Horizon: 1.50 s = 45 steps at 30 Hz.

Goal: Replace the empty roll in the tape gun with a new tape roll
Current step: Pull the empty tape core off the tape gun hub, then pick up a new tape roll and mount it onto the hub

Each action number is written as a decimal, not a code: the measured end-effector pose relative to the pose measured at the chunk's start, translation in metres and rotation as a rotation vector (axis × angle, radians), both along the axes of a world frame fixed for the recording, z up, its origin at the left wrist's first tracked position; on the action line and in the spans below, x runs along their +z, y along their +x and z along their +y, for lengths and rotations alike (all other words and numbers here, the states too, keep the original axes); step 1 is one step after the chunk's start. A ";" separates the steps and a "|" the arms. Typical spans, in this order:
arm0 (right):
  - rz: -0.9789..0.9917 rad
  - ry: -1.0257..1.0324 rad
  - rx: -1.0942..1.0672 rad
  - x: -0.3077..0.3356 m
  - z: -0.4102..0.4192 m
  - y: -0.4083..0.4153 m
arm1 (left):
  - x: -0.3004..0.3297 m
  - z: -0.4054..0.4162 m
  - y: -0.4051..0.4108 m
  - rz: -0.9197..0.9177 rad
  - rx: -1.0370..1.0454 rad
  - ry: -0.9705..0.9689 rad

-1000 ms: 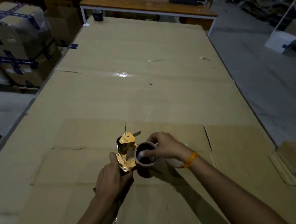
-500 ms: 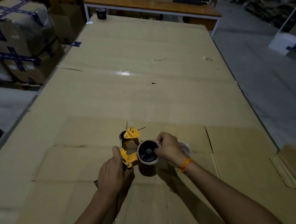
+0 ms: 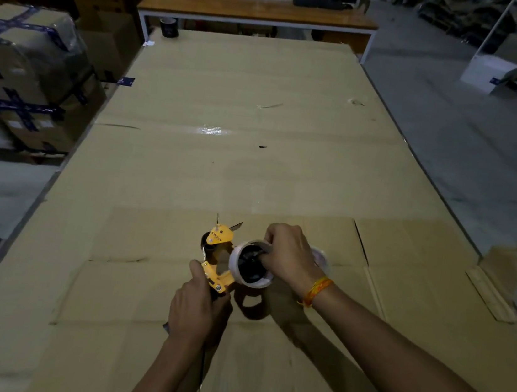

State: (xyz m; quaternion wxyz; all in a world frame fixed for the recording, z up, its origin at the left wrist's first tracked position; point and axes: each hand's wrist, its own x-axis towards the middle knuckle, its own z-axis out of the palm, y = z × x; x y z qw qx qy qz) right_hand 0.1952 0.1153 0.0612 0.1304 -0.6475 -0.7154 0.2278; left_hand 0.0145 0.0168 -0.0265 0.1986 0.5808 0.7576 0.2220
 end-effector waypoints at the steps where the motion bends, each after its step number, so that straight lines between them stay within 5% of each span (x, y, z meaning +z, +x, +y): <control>1: 0.039 -0.008 0.006 0.001 0.002 0.001 | -0.001 -0.001 0.000 -0.030 0.022 0.001; 5: 0.281 -0.145 -0.034 0.009 0.009 0.015 | 0.000 -0.006 -0.002 -0.178 0.137 -0.030; 12: 0.729 -0.266 -0.406 0.019 0.032 0.096 | 0.007 -0.004 -0.002 -0.593 0.409 -0.163; 15: 0.705 -0.214 -0.576 0.002 0.035 0.143 | -0.003 0.000 -0.004 -0.661 0.410 -0.171; 19: 0.417 -0.153 -0.767 -0.045 0.020 0.199 | -0.007 0.005 -0.001 -0.765 0.426 -0.129; 26: 0.197 -0.206 -0.868 -0.094 -0.012 0.223 | -0.007 0.006 0.008 -0.909 0.437 -0.109; 33: -0.045 -0.134 -0.756 -0.084 -0.022 0.212 | -0.002 0.002 0.022 -1.154 0.369 -0.141; 38: -0.170 0.185 -0.548 -0.061 -0.031 0.175 | -0.006 -0.003 0.027 -1.193 0.340 -0.133; 41: -0.097 0.274 -0.331 -0.062 -0.034 0.153 | -0.006 -0.006 0.023 -1.231 0.348 -0.143; 45: 0.007 0.112 -0.100 -0.071 -0.037 0.128 | -0.011 -0.011 0.020 -1.352 0.363 -0.190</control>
